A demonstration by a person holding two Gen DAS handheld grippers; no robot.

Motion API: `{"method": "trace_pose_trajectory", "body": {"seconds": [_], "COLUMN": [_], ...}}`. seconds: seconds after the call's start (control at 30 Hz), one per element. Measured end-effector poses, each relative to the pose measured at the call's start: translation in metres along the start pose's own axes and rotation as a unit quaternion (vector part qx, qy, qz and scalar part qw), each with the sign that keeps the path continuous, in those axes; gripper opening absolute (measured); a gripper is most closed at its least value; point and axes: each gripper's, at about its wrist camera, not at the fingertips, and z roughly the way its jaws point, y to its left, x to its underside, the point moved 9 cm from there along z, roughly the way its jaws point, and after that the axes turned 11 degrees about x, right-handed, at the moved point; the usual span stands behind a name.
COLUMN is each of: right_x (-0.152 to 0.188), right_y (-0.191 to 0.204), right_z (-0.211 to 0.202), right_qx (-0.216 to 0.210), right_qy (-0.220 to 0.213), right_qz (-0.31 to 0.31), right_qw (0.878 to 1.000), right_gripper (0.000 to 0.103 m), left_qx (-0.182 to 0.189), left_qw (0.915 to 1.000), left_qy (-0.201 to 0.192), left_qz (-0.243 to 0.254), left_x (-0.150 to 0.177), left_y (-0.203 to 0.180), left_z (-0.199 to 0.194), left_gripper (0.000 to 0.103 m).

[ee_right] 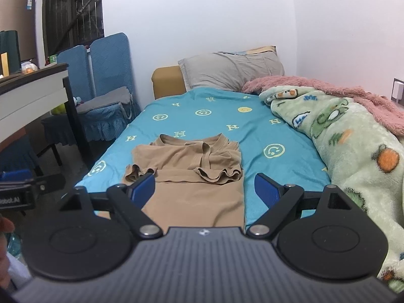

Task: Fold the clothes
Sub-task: 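Lay the folded hem down and open both grippers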

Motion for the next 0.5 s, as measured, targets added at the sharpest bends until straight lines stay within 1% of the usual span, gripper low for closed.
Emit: {"method": "trace_pose_trajectory", "body": {"seconds": [0.07, 0.17, 0.27, 0.37, 0.43, 0.5], "right_x": [0.001, 0.002, 0.004, 0.006, 0.007, 0.007], "right_y": [0.001, 0.0, -0.002, -0.003, -0.003, -0.004], "right_z": [-0.003, -0.003, 0.0, 0.002, 0.003, 0.004], "right_qx": [0.003, 0.007, 0.011, 0.012, 0.011, 0.011], "right_qy": [-0.002, 0.0, 0.009, 0.016, 0.018, 0.021], "right_qz": [-0.002, -0.001, 0.002, 0.003, 0.003, 0.005], "right_qw": [1.0, 1.0, 1.0, 1.0, 1.0, 1.0], "right_gripper": [0.087, 0.087, 0.087, 0.087, 0.087, 0.087], "left_qx": [0.022, 0.046, 0.062, 0.068, 0.063, 0.055], "left_qw": [0.9985, 0.9896, 0.9753, 0.962, 0.9507, 0.9373], "left_qy": [0.027, 0.09, 0.142, 0.181, 0.2, 0.216], "left_qz": [-0.041, -0.103, -0.158, -0.193, -0.228, -0.267], "left_x": [0.008, 0.03, 0.054, 0.073, 0.085, 0.096], "left_y": [0.008, 0.019, 0.026, 0.03, 0.036, 0.044], "left_z": [0.01, 0.032, 0.054, 0.074, 0.092, 0.109], "left_gripper": [0.102, 0.102, 0.101, 0.101, 0.099, 0.097]}}
